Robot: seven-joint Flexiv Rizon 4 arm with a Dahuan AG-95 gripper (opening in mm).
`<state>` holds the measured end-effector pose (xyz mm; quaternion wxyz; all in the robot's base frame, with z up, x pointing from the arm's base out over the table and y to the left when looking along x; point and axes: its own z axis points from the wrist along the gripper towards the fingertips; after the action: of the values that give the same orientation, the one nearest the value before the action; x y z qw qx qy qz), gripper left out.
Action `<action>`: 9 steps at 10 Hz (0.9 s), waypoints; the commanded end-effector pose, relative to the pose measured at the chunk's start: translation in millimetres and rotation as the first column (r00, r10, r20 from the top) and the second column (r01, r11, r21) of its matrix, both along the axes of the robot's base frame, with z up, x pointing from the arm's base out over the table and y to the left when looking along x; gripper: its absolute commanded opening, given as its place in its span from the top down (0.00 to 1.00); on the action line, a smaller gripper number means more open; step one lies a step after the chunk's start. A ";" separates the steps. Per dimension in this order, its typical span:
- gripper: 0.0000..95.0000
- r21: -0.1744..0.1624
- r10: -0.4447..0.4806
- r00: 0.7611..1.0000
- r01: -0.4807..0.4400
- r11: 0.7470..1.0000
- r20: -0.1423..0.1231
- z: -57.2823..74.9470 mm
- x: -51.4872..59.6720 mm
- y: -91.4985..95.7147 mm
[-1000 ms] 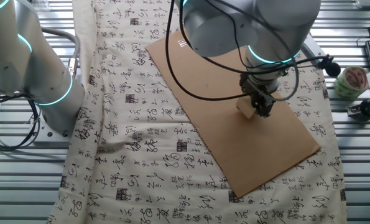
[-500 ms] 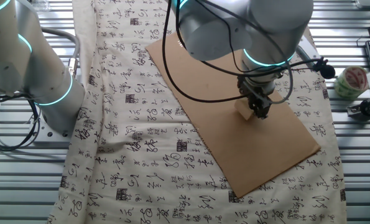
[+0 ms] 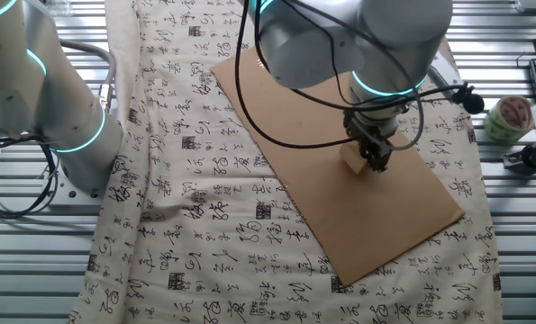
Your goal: Grab the block and place it at the designated location
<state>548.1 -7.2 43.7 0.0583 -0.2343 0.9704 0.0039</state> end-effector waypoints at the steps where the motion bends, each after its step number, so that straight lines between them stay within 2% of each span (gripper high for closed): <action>1: 1.00 -0.003 0.002 1.000 -0.002 1.000 0.001 -1.6 -1.9 -1.1; 9: 1.00 -0.007 0.004 1.000 -0.004 1.000 0.015 -7.0 -6.2 -2.7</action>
<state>541.9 -9.3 36.5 0.0646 -0.2358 0.9697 -0.0007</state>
